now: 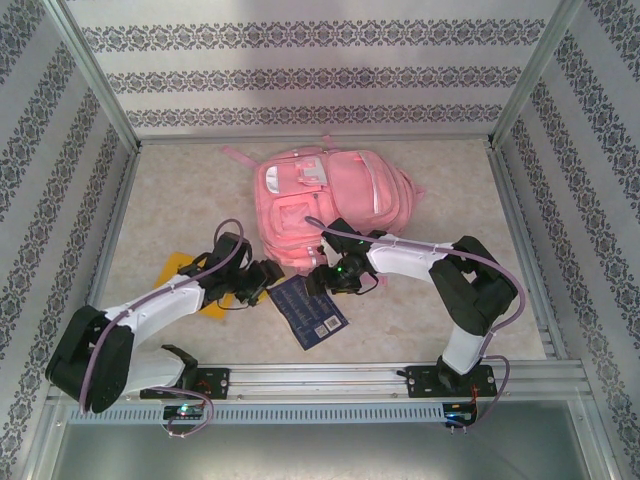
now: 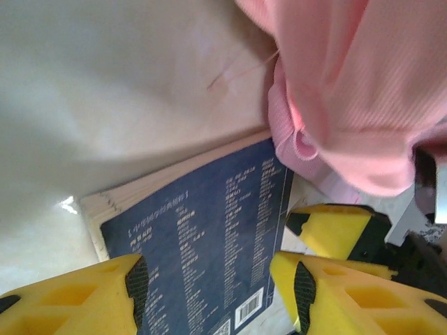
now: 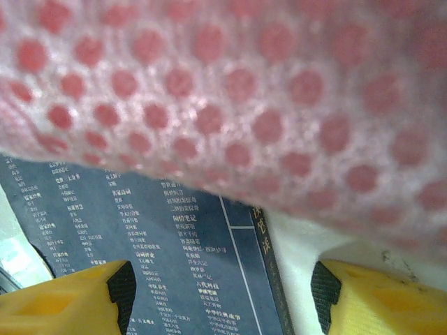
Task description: Pack the student bag
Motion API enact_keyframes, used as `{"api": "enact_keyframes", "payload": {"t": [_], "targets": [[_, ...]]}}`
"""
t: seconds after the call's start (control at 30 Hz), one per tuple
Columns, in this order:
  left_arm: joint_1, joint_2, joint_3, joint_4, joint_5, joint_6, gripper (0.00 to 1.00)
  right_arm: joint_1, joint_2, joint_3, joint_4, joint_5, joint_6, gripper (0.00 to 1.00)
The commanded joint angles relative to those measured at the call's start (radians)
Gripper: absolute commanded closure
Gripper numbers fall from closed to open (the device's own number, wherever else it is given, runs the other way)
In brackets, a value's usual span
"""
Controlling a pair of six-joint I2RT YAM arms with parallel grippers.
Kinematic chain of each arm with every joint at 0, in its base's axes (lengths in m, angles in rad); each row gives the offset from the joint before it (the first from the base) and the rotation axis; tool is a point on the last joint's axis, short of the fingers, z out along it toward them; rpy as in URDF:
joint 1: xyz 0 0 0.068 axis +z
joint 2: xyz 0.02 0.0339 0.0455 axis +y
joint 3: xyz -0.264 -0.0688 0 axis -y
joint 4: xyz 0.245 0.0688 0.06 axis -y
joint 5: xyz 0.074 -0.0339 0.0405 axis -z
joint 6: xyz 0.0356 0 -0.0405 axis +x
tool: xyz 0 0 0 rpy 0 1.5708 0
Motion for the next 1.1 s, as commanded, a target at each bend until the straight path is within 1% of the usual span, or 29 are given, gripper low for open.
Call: {"api": "enact_keyframes", "payload": {"t": [0.0, 0.17, 0.27, 0.4, 0.43, 0.53, 0.63, 0.8, 0.87, 1.07], "targets": [[-0.037, -0.054, -0.038, -0.063, -0.002, -0.006, 0.41, -0.009, 0.020, -0.026, -0.041, -0.031, -0.012, 0.30], [-0.058, -0.057, -0.113, 0.022, -0.015, -0.076, 0.41, 0.001, 0.033, -0.021, 0.017, -0.169, -0.013, 0.34], [-0.061, -0.020, -0.106, 0.049, -0.014, -0.070, 0.42, 0.001, 0.043, -0.010, 0.039, -0.249, -0.007, 0.37], [-0.061, 0.032, -0.080, 0.059, -0.010, -0.053, 0.44, 0.000, 0.052, 0.010, 0.026, -0.290, -0.021, 0.41], [-0.064, 0.041, -0.077, 0.064, -0.008, -0.053, 0.45, -0.001, 0.051, 0.010, 0.030, -0.304, -0.020, 0.42], [-0.063, 0.054, -0.074, 0.076, -0.008, -0.056, 0.48, -0.001, 0.081, 0.020, 0.056, -0.412, -0.006, 0.42], [-0.064, 0.060, -0.075, 0.075, -0.007, -0.053, 0.52, 0.003, 0.102, 0.047, 0.017, -0.425, -0.034, 0.42], [-0.064, 0.041, -0.082, 0.080, 0.000, -0.055, 0.66, -0.002, 0.077, 0.049, 0.062, -0.466, 0.006, 0.42], [-0.063, 0.019, -0.081, 0.071, -0.001, -0.053, 0.74, -0.004, 0.077, 0.051, 0.051, -0.451, 0.004, 0.42], [-0.063, -0.094, -0.039, -0.047, -0.023, -0.008, 0.90, -0.027, 0.074, 0.027, 0.021, -0.362, -0.005, 0.43]]}}
